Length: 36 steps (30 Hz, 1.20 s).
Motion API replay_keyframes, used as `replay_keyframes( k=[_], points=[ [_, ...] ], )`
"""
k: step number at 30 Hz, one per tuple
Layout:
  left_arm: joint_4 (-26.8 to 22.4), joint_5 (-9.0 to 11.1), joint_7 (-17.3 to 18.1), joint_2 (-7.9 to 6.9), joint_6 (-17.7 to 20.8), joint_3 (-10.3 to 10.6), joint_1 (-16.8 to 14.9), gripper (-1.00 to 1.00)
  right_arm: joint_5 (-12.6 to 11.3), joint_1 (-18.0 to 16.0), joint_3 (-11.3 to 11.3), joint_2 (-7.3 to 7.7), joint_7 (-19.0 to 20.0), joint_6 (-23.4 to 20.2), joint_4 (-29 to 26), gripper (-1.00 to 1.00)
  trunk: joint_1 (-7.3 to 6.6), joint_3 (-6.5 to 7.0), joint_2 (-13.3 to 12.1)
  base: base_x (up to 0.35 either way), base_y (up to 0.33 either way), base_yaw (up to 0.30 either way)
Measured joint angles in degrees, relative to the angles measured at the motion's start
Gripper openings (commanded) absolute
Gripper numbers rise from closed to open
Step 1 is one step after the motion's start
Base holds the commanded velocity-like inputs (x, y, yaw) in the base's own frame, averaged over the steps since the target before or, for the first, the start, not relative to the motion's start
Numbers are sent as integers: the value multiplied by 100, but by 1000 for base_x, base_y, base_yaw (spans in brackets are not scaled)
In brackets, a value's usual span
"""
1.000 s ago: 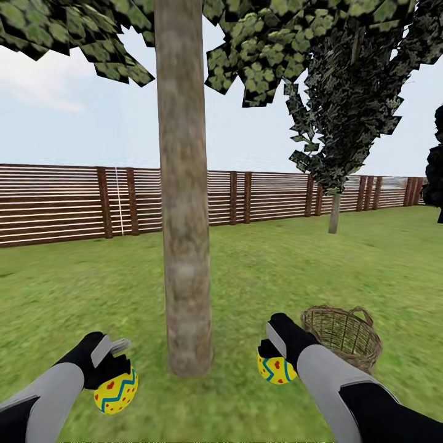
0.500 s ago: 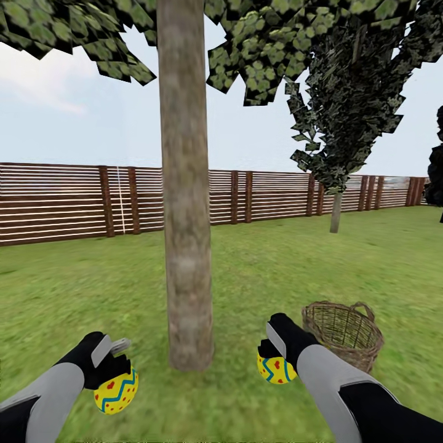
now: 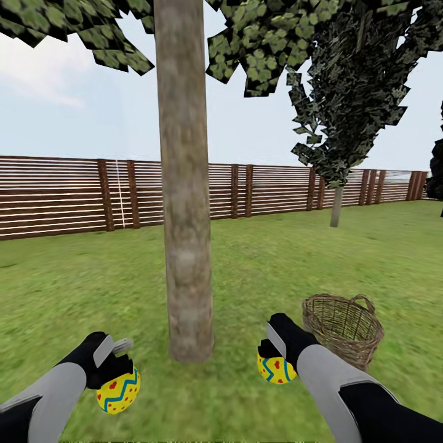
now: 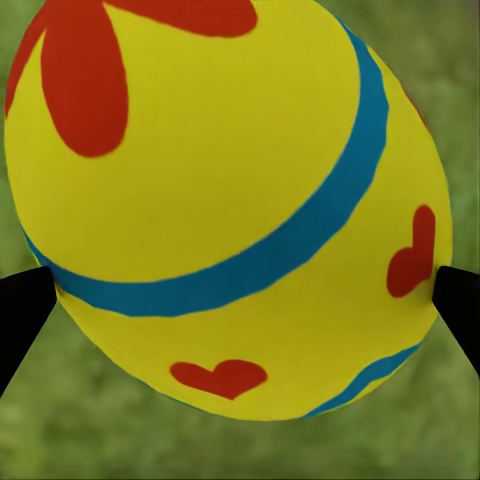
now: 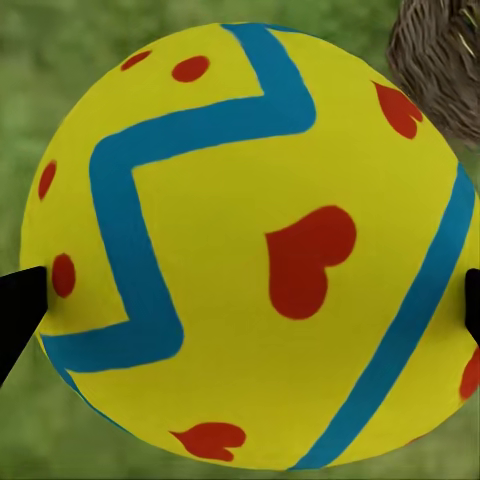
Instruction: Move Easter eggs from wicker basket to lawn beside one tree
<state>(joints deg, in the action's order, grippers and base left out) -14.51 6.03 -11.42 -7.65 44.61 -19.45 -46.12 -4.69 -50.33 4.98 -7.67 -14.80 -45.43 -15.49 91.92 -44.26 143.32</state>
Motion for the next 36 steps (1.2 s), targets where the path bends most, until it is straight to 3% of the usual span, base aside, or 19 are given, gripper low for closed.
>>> replay_keyframes(
  k=[36],
  points=[
    [0,-5,0,9,1,1,-2,-100,0,0,0,-9,9,-9,0,-100,93,-680,49,0,0,0]
  ],
)
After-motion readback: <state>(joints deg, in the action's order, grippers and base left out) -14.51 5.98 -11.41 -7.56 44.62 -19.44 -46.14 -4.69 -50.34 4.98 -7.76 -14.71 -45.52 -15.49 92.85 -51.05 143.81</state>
